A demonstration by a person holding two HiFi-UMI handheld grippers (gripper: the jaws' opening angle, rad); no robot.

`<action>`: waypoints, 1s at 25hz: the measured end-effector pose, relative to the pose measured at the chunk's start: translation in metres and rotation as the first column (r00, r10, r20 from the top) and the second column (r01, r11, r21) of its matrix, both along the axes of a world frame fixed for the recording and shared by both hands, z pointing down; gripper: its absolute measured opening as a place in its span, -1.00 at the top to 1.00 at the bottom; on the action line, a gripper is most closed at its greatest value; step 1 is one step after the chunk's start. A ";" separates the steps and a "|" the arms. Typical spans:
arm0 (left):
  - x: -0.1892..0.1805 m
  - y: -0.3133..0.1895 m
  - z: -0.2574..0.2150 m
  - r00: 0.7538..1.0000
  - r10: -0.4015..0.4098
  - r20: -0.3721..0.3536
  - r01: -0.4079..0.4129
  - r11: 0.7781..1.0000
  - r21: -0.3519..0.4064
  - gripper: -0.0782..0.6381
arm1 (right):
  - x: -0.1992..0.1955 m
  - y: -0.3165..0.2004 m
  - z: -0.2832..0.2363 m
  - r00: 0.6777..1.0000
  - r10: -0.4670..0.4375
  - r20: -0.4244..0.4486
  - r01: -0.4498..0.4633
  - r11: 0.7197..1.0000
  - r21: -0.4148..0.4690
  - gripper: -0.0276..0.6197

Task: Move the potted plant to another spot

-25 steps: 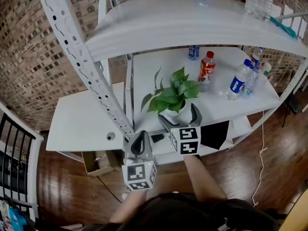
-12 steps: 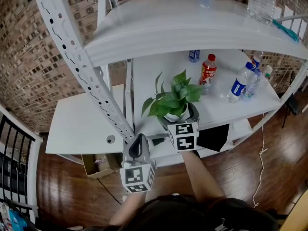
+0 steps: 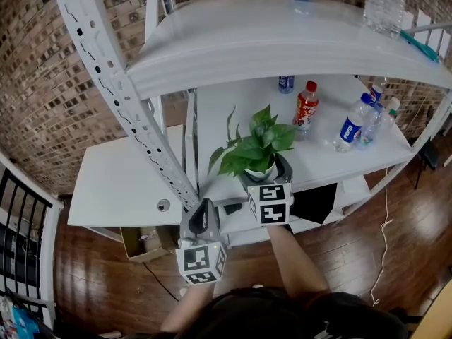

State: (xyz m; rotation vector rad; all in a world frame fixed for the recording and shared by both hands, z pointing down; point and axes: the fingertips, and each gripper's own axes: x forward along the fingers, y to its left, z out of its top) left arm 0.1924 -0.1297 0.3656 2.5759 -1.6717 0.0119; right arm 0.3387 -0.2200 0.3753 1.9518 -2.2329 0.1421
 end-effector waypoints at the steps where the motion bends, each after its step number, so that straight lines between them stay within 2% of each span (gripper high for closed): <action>1: 0.000 0.001 0.000 1.000 0.001 0.000 -0.001 1.000 0.000 0.74 | -0.001 0.003 -0.001 1.000 -0.003 0.000 0.003 1.000 0.004 -0.52; 16: -0.005 0.031 -0.001 1.000 0.002 -0.005 -0.002 1.000 0.004 0.74 | -0.040 0.079 -0.013 0.997 -0.071 0.006 0.071 0.997 0.030 -0.52; 20: -0.019 0.040 -0.001 1.000 -0.008 -0.026 0.009 1.000 0.019 0.74 | -0.065 0.103 -0.005 0.995 -0.103 0.011 0.102 0.994 0.026 -0.52; 25: -0.056 0.047 0.008 0.997 -0.062 -0.041 0.063 0.998 0.014 0.74 | -0.101 0.129 -0.005 0.986 -0.165 0.023 0.164 0.986 0.034 -0.52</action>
